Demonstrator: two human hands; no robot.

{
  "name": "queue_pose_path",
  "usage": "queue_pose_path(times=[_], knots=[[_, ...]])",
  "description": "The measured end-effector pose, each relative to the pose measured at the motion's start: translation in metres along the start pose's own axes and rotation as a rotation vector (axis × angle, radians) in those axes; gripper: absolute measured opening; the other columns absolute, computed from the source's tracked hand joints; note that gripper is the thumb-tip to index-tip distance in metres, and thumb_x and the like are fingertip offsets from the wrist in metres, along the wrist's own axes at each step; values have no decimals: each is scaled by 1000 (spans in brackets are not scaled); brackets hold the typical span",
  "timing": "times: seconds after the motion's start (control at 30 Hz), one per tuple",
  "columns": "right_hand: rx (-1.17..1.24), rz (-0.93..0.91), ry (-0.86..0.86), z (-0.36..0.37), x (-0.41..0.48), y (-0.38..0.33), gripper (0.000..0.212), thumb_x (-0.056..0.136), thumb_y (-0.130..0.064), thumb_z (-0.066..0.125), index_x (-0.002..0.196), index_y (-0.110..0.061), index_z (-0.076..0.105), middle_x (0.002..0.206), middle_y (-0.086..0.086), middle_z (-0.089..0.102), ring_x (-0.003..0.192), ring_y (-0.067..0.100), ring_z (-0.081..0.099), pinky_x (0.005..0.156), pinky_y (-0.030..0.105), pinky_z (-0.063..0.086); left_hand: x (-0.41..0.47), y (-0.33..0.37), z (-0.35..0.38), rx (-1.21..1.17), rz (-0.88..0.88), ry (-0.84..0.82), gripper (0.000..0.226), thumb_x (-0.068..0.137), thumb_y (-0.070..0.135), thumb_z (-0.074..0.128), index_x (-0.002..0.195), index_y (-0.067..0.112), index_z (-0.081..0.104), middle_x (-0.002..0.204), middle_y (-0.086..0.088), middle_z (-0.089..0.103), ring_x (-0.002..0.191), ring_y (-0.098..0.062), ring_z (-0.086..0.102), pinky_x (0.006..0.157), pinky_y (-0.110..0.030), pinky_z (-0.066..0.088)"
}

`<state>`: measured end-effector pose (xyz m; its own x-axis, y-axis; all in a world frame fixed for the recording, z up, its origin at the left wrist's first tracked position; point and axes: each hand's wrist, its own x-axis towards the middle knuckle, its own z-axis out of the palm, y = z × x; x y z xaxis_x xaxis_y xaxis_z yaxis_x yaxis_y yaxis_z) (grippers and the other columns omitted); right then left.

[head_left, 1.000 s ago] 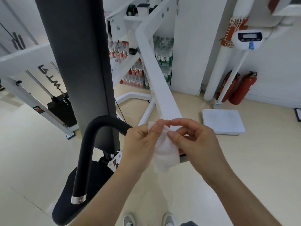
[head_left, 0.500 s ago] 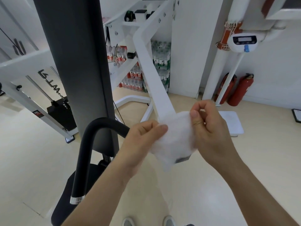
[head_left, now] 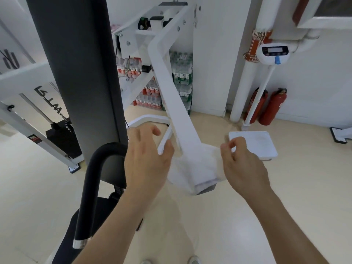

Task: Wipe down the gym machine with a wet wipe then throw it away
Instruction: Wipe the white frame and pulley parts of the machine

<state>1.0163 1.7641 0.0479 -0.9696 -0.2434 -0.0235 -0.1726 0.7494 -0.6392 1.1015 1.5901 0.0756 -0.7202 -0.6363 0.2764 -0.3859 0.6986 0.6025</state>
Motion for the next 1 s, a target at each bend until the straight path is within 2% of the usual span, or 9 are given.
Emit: queue_pose_path(times=[0.13, 0.2, 0.37, 0.53, 0.63, 0.7, 0.77, 0.87, 1.0], knots=[[138, -74, -137, 3, 7, -15, 40, 97, -53, 41, 127, -28, 49, 115, -8, 57, 105, 13, 55, 88, 36, 46, -28, 6, 18, 49, 69, -273, 21, 89, 53, 53, 100, 35, 51, 96, 16, 55, 83, -6, 57, 74, -28, 47], [280, -25, -299, 10, 18, -20, 30, 96, -47, 49, 110, -23, 61, 101, -9, 65, 91, 10, 60, 81, 30, 49, -36, 8, 27, 23, 97, -269, 35, 92, 53, 49, 121, 34, 46, 108, 18, 56, 95, -4, 58, 80, -25, 44], [544, 56, -145, 18, 30, -8, 18, 93, -29, 62, 82, -14, 65, 79, -2, 66, 70, 9, 60, 59, 19, 47, -31, 14, 38, 46, 120, -297, 62, 98, 51, 37, 151, 28, 14, 144, 11, 41, 119, -9, 49, 75, -16, 28], [50, -247, 329, 20, 27, -13, 36, 95, -32, 54, 127, -14, 51, 129, 9, 48, 115, 25, 48, 90, 41, 45, -13, 17, 44, -233, 15, -301, 67, 97, 40, 50, 151, 29, 12, 150, 7, 36, 126, -11, 46, 96, -21, 38], [-65, -307, -57, 25, 9, -36, 65, 97, -43, 46, 150, -17, 19, 152, 11, 26, 129, 28, 42, 98, 38, 42, -12, 2, 32, -168, 130, -190, 56, 97, 24, 50, 148, 24, 26, 150, 5, 38, 132, -11, 42, 105, -25, 37], [-233, -235, -296, 40, 5, -48, 81, 93, -43, 49, 151, -19, -3, 146, 13, 26, 95, 29, 59, 71, 36, 48, -9, -13, 26, -6, 218, -132, 50, 91, 7, 55, 139, 15, 45, 139, -1, 52, 123, -18, 52, 96, -19, 34], [-329, -171, -309, 49, 20, -61, 94, 88, -35, 56, 151, -17, -12, 136, 14, 33, 77, 26, 53, 61, 33, 40, -6, -24, 24, 115, 266, -166, 42, 78, -4, 64, 118, 10, 63, 113, -2, 68, 95, -21, 66, 82, -21, 38], [-312, -140, -257, 63, 67, -84, 97, 85, -31, 60, 151, -10, -7, 128, 15, 39, 99, 32, 56, 72, 35, 41, 0, -29, 23, 172, 321, -175, 45, 67, 1, 63, 111, 11, 66, 88, 4, 69, 70, -16, 64, 57, -17, 41], [-309, -145, -262, 75, 115, -116, 93, 85, -22, 55, 152, -5, -7, 133, 17, 47, 112, 34, 55, 77, 36, 41, 15, -31, 18, 155, 272, -227, 54, 71, 4, 64, 125, 10, 62, 88, 6, 68, 71, -12, 60, 63, -13, 32]])
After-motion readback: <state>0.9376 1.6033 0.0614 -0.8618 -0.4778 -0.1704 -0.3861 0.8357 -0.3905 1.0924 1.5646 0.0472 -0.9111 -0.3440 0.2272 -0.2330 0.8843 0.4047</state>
